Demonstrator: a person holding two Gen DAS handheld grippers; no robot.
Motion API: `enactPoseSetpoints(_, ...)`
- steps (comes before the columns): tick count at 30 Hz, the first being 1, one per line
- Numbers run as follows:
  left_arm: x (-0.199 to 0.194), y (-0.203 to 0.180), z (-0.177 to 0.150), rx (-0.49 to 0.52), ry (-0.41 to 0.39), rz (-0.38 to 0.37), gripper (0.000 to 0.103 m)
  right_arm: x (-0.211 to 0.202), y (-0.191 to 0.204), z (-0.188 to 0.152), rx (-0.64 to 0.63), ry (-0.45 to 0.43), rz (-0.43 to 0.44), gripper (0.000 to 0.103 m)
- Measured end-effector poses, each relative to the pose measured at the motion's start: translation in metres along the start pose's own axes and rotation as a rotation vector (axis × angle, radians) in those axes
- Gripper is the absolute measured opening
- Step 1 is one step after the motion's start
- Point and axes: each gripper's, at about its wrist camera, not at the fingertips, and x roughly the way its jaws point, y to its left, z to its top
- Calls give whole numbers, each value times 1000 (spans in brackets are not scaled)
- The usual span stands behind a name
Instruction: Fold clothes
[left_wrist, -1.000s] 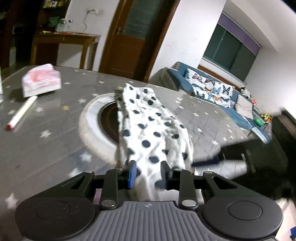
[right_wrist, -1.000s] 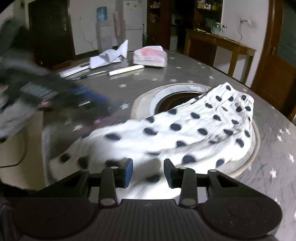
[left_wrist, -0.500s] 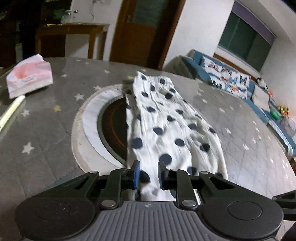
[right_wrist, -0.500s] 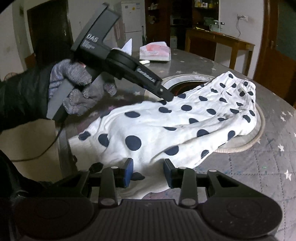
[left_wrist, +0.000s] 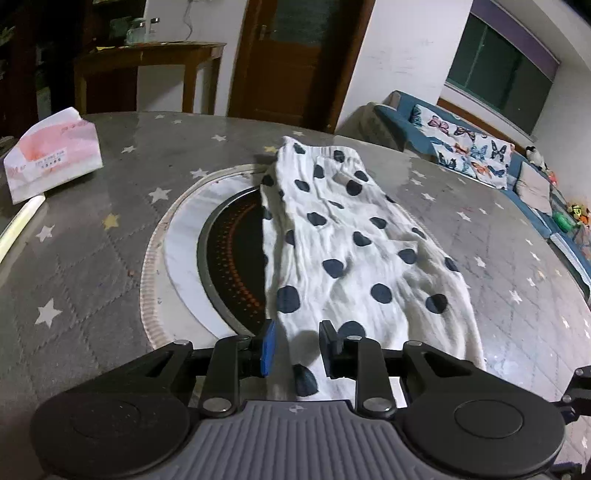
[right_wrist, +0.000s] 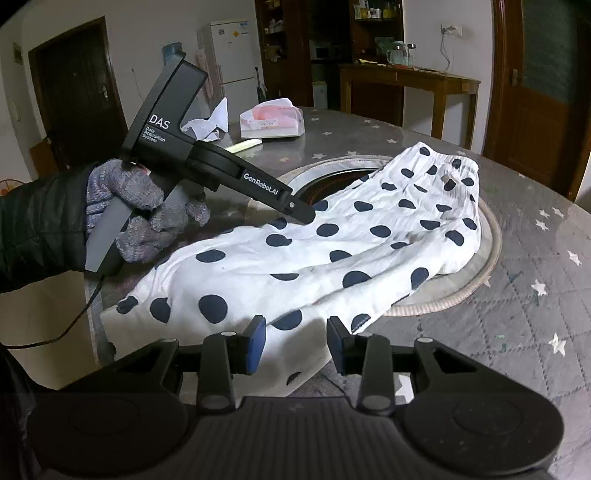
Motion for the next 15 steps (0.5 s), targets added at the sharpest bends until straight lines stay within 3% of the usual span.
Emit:
enactPoseSetpoints(3,4,-1,0,6,8,-8,23,3,-4,-1,16,-3,-4,36)
enactPoseSetpoints(4,5,-1,-1,7,8,-9,14,4,-5,-1,21,-4,-5,36)
enactPoseSetpoints(7,0,-2,1,1,-21,-6,4,5,-8,-1,39,-6,-5,36)
enactPoseSetpoints(11,-16,-3,5,19,-100,29,1,4,-21,1,74,-14,-23,36)
enactPoseSetpoints(15,-12,6,6,17,-77,75,1,3,-35,3,108,-22,-41,36)
